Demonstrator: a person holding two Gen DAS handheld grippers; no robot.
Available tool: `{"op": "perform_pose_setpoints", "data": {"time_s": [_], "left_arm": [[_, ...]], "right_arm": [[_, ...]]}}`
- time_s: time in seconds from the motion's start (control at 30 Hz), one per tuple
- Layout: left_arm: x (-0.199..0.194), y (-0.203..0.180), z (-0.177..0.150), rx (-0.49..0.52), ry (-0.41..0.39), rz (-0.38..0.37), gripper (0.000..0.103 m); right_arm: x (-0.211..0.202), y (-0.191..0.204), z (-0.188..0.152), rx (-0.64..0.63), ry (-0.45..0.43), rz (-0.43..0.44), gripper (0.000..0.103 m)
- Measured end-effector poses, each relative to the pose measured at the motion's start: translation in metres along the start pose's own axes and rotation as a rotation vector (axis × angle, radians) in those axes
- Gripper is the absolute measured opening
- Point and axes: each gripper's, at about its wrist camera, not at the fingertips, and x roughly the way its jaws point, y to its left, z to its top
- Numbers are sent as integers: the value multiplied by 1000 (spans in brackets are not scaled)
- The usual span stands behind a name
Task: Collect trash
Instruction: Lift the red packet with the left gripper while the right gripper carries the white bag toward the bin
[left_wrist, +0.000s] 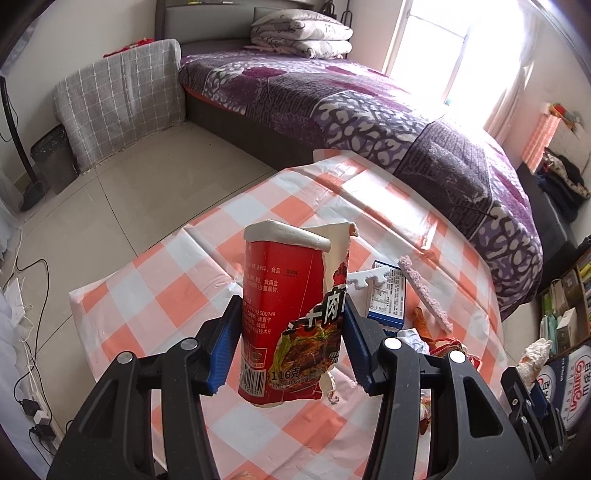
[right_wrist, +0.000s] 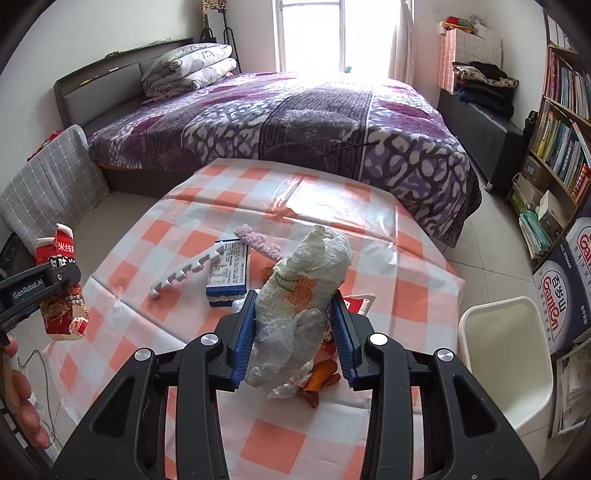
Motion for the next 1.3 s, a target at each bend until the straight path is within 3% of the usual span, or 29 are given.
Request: {"op": "perform_pose_setpoints", "data": {"time_s": [0.37, 1.3], "left_arm": [[-5, -34, -14, 57, -55, -4, 52], [-11, -134, -47, 194, -68, -104, 53]], "right_arm": [[-11, -36, 2, 20, -100, -72, 37], [-13, -154, -6, 268, -93, -177, 37]]}}
